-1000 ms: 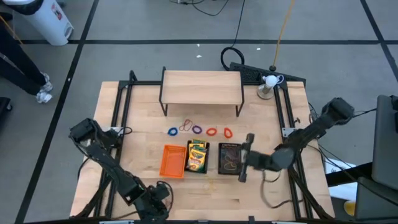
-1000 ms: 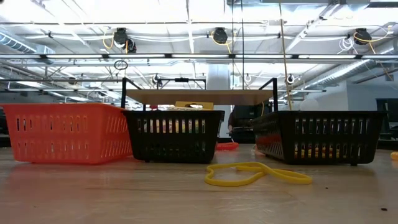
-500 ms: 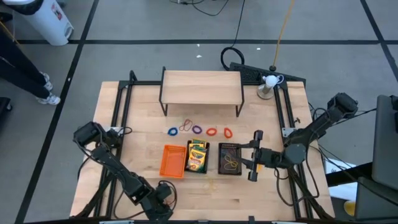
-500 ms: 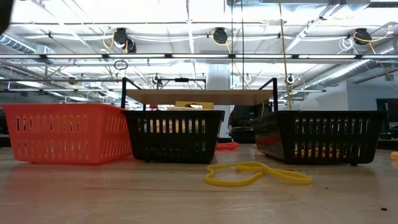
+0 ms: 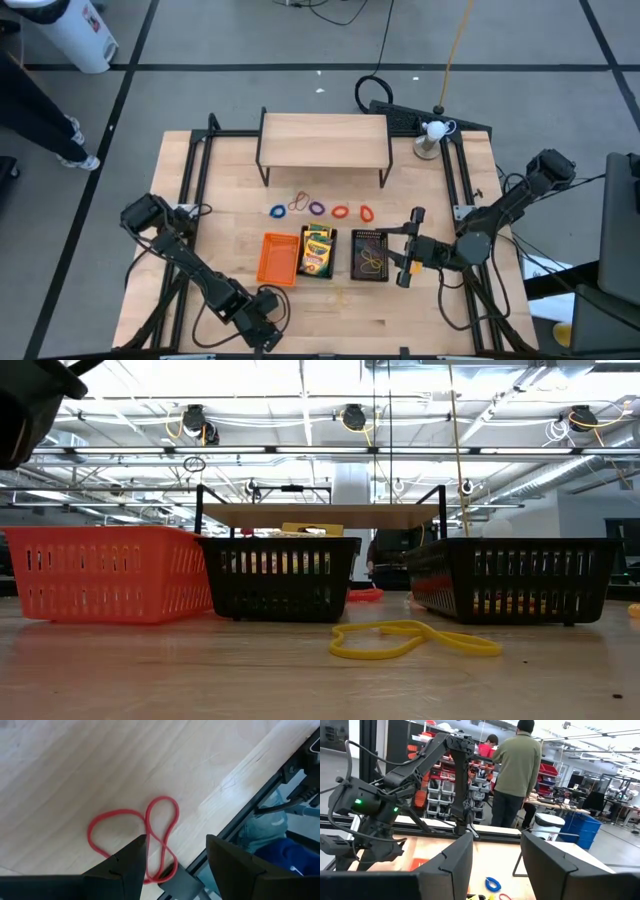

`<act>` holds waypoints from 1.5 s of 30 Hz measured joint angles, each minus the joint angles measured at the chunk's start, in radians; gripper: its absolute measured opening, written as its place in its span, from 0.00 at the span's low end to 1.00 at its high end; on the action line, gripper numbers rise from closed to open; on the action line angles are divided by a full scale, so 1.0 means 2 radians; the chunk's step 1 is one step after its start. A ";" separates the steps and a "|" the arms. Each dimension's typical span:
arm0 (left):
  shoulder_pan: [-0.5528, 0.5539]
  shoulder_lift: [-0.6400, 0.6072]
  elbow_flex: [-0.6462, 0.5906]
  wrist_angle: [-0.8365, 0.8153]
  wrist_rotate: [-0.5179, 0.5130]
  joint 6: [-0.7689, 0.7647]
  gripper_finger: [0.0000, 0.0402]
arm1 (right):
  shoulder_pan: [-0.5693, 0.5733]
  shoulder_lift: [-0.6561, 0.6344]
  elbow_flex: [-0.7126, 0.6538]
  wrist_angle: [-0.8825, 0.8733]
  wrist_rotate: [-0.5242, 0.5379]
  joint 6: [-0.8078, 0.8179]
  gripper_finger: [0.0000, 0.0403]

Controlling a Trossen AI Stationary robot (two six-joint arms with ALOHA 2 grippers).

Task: Pick & Place Office Desk Supplies
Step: Put the red rubber band into the right black bin

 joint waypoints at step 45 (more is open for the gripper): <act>0.038 0.043 -0.001 0.110 0.072 0.115 0.01 | 0.000 0.000 0.000 0.000 -0.001 0.001 0.38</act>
